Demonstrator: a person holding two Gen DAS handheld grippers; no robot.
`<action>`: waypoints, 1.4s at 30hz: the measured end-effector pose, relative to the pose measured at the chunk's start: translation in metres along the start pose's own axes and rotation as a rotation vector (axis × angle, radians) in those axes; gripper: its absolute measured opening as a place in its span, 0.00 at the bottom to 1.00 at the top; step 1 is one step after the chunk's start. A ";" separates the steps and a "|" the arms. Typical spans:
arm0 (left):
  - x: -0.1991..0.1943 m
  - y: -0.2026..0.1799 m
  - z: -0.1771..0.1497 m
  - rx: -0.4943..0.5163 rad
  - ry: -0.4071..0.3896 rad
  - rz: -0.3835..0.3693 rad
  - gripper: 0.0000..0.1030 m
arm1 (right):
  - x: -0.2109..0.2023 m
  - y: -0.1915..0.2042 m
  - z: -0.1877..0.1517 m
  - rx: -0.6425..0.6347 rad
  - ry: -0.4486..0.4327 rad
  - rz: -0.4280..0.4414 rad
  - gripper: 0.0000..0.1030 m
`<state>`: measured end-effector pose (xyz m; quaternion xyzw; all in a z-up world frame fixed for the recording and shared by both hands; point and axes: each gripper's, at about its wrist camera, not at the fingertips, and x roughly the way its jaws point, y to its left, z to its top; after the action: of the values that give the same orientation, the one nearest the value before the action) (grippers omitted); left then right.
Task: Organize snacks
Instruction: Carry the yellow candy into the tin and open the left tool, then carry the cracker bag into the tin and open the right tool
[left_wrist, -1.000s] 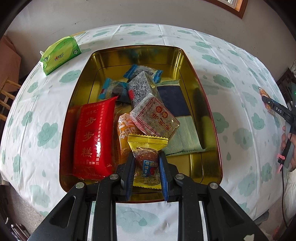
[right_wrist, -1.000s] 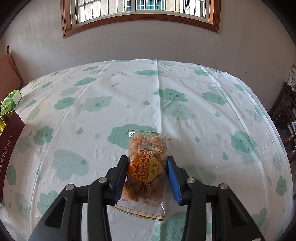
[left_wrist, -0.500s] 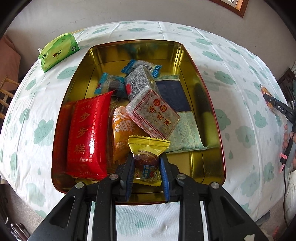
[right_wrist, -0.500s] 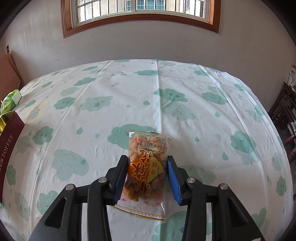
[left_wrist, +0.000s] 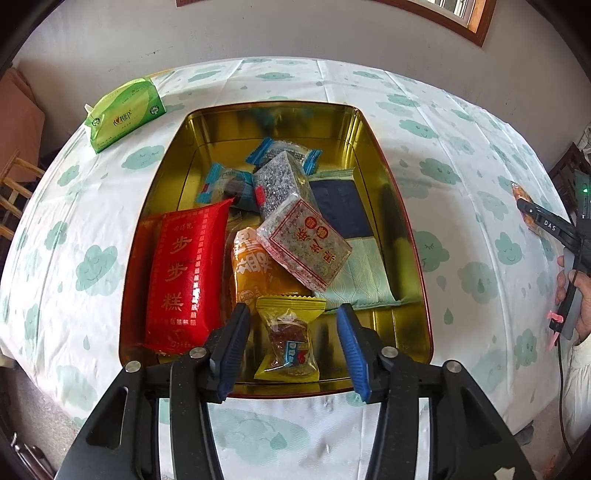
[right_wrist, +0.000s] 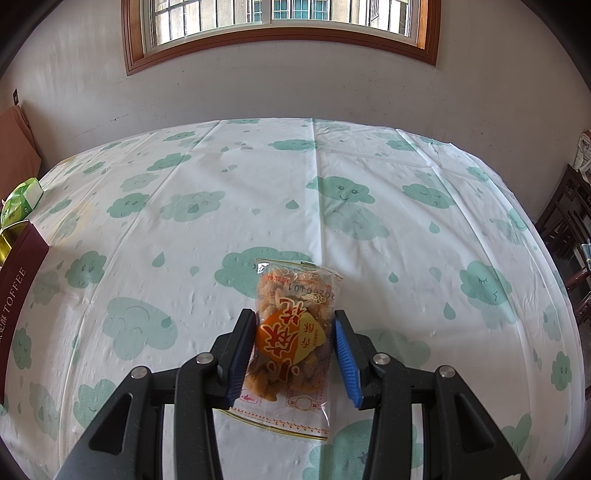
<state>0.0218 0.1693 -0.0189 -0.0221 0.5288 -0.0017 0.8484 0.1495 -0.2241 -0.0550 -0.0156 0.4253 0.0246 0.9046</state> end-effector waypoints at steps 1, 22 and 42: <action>-0.003 0.000 0.000 0.000 -0.009 0.005 0.47 | 0.000 0.000 0.000 0.000 0.000 0.000 0.42; -0.029 0.018 -0.008 -0.083 -0.150 0.191 0.60 | 0.000 0.001 0.000 0.003 0.006 -0.011 0.43; -0.035 0.018 -0.018 -0.100 -0.178 0.219 0.75 | -0.006 0.006 -0.001 0.042 0.028 -0.070 0.39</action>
<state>-0.0103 0.1875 0.0042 -0.0065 0.4504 0.1190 0.8848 0.1443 -0.2179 -0.0513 -0.0119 0.4374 -0.0159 0.8990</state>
